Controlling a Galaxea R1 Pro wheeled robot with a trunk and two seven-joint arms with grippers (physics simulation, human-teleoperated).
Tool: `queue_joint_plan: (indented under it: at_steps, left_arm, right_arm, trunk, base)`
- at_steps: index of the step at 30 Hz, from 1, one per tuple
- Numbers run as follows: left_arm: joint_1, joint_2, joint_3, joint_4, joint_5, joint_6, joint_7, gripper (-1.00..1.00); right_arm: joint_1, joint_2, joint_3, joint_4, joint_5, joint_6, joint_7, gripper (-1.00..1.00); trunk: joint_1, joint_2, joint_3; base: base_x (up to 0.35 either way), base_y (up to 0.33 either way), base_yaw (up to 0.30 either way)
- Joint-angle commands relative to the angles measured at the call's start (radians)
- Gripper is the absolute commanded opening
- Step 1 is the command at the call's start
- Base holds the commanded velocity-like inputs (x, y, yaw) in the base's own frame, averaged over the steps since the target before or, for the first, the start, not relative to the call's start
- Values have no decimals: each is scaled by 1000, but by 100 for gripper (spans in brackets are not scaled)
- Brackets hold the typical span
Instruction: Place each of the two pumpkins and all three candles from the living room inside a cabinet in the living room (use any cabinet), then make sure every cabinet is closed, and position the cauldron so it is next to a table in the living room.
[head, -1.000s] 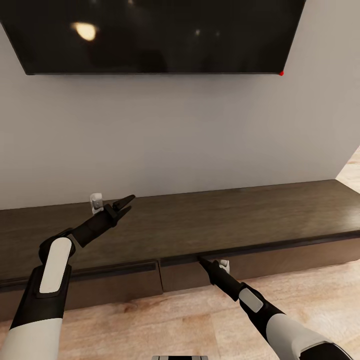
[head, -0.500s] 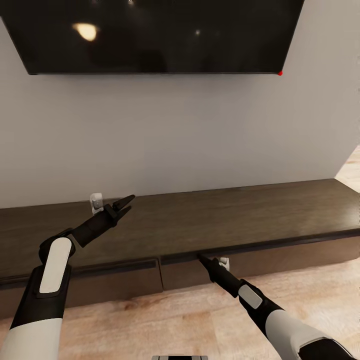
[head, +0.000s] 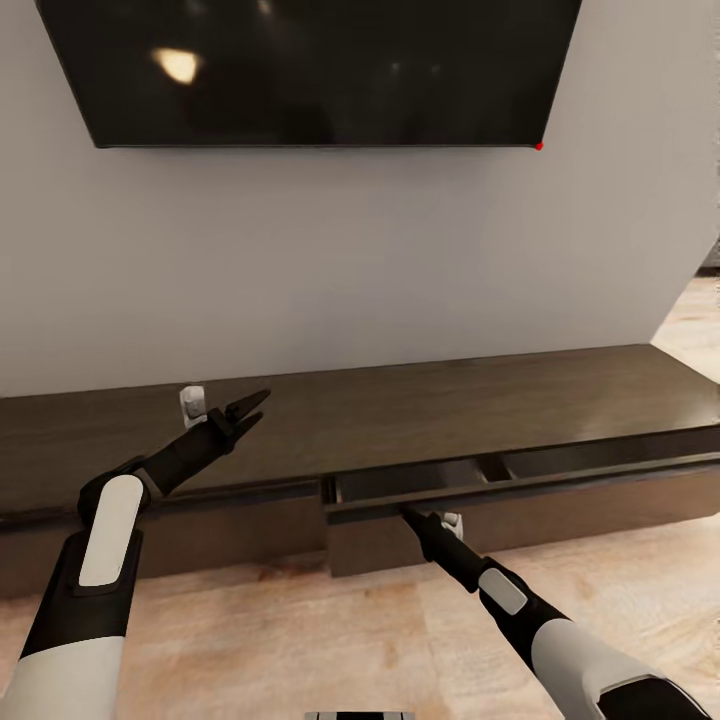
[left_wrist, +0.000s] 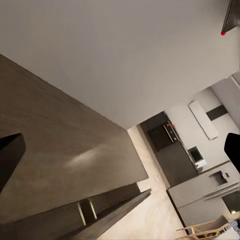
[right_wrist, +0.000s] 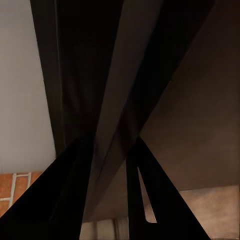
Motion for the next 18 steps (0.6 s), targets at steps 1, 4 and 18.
queue_joint_plan:
  at_steps: [1, 4, 18]
  left_arm:
    - [-1, 0, 2, 0, -1, 6, -4, 100]
    - [-1, 0, 2, 0, -1, 6, -4, 100]
    - [-1, 0, 1, 0, -1, 6, -4, 100]
  right_arm:
    - [-1, 0, 9, -1, -20, 19, 67, -100]
    - [-1, 0, 9, -1, -19, 19, 67, -100]
    - [-1, 0, 9, -2, -18, 17, 67, -100]
  trunk:
    - [-1, 0, -1]
    - [-1, 0, -1]
    - [-1, 0, -1]
  base:
    - [-203, 0, 0]
    - [-185, 0, 0]
    - [-177, 0, 0]
